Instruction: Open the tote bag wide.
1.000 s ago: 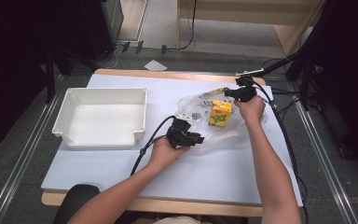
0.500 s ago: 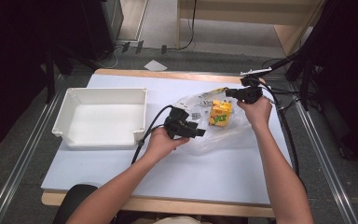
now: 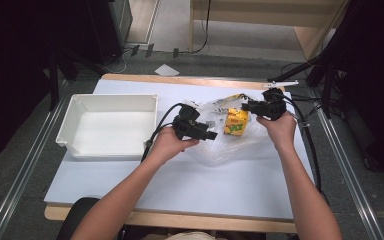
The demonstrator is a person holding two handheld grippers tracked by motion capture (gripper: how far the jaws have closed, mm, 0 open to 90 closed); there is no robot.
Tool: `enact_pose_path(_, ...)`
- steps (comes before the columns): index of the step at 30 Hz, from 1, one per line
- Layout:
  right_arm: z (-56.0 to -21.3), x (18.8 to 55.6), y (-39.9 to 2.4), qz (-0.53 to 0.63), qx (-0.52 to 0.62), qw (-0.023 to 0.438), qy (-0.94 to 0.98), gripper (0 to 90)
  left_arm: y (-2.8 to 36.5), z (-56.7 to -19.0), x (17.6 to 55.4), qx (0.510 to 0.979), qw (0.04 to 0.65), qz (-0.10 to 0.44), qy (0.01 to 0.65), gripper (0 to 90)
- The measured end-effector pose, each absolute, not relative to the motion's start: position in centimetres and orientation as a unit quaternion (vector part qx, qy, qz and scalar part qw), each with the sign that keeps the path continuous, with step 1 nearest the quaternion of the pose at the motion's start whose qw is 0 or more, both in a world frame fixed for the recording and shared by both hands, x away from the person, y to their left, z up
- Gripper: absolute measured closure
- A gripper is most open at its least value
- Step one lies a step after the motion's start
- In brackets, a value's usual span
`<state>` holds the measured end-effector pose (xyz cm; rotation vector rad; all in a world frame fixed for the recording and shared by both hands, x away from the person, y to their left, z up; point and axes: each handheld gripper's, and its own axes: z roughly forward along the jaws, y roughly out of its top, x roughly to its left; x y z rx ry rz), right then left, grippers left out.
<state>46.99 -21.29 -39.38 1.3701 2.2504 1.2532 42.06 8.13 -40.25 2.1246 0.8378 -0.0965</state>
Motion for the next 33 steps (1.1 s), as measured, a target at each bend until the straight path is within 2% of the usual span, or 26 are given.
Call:
enact_pose_path(20,-37.4,42.4,-23.7,0.436,0.454,0.113,0.769,61.8,9.2,-38.5,42.9,0.851,0.414,-0.024,0.321,43.9)
enact_pose_path(33,-38.2,38.9,-24.0,0.437,0.445,0.1,0.775,56.7,9.6,-37.8,43.3,0.858,0.417,-0.011,0.299,43.9)
